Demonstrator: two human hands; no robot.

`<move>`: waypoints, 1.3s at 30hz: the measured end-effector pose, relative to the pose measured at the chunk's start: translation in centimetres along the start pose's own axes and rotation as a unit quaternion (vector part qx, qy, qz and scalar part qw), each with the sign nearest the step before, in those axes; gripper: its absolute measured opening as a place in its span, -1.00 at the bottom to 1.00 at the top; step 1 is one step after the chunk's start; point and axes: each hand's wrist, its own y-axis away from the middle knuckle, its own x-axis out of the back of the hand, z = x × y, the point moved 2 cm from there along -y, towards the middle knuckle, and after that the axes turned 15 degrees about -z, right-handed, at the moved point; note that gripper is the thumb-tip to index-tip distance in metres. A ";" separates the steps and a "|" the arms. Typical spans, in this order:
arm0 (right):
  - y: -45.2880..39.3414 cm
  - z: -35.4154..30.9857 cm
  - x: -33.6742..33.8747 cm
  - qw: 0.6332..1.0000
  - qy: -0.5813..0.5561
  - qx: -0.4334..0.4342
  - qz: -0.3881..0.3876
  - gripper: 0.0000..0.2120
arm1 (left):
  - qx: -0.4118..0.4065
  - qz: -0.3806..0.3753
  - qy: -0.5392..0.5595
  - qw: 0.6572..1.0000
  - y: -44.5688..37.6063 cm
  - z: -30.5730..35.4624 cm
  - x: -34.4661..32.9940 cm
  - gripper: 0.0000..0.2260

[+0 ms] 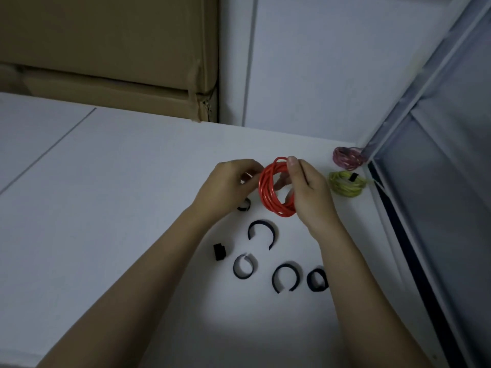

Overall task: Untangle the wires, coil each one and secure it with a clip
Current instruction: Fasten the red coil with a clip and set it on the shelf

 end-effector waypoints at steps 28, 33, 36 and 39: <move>2.7 0.0 -2.1 0.999 -0.043 -0.001 -0.031 -0.75 | -0.058 -0.023 0.198 0.978 2.2 -1.6 -0.6 -0.83; 3.0 -0.3 -2.1 0.997 -0.070 -0.012 -0.028 -0.73 | -0.054 -0.019 0.203 0.977 2.3 -1.6 -0.6 -0.82; 3.2 -0.5 -2.5 0.996 -0.077 0.003 -0.040 -0.73 | -0.054 -0.015 0.178 0.982 2.3 -1.4 -0.6 -0.86; 3.4 -1.0 -2.4 0.996 -0.069 0.009 -0.050 -0.73 | -0.068 0.000 0.153 0.986 2.4 -1.3 -0.6 -0.79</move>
